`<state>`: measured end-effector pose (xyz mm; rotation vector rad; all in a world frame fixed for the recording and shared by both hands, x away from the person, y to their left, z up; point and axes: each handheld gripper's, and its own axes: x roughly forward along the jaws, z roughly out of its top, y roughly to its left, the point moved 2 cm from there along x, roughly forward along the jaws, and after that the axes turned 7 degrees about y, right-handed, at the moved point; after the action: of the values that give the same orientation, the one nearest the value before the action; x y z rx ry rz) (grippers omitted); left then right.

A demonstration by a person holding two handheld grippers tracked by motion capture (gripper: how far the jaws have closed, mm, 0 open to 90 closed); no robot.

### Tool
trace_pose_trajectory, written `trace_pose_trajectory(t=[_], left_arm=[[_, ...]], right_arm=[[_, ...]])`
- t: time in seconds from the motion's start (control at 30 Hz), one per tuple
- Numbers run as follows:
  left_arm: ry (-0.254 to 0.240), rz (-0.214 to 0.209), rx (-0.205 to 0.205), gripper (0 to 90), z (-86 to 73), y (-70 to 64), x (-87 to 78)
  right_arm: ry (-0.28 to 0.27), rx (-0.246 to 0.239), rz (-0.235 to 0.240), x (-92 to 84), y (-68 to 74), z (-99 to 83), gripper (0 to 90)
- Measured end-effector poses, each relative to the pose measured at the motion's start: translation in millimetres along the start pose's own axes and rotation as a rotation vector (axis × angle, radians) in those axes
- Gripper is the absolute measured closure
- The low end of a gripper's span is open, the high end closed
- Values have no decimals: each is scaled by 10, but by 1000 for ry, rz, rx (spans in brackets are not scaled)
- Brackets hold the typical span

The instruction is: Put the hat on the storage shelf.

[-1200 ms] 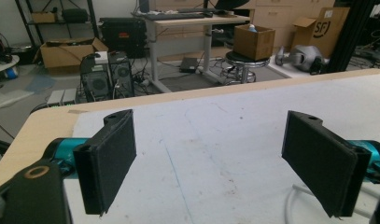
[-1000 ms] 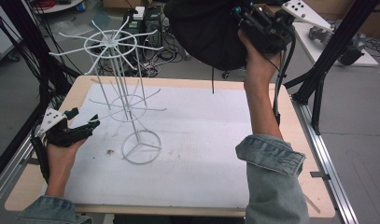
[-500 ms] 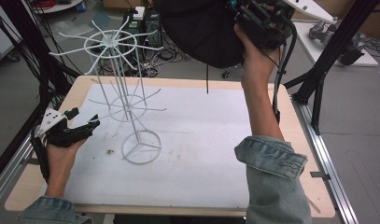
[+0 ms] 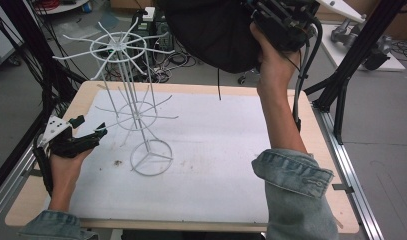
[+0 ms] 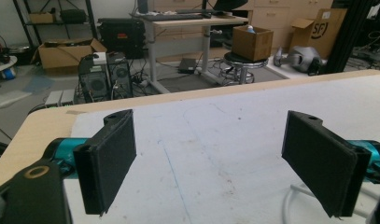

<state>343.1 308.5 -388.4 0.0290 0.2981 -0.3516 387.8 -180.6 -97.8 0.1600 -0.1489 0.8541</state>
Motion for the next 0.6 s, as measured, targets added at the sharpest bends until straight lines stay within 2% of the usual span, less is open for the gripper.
trace_pose_trajectory(t=[0.2,0.6], left_arm=[[0,0,1,178,1,-1,0],[0,1,1,178,0,-2,0]], right_arm=[[-7,5,17,18,50,4,744],[50,18,16,118,132,-78,737]])
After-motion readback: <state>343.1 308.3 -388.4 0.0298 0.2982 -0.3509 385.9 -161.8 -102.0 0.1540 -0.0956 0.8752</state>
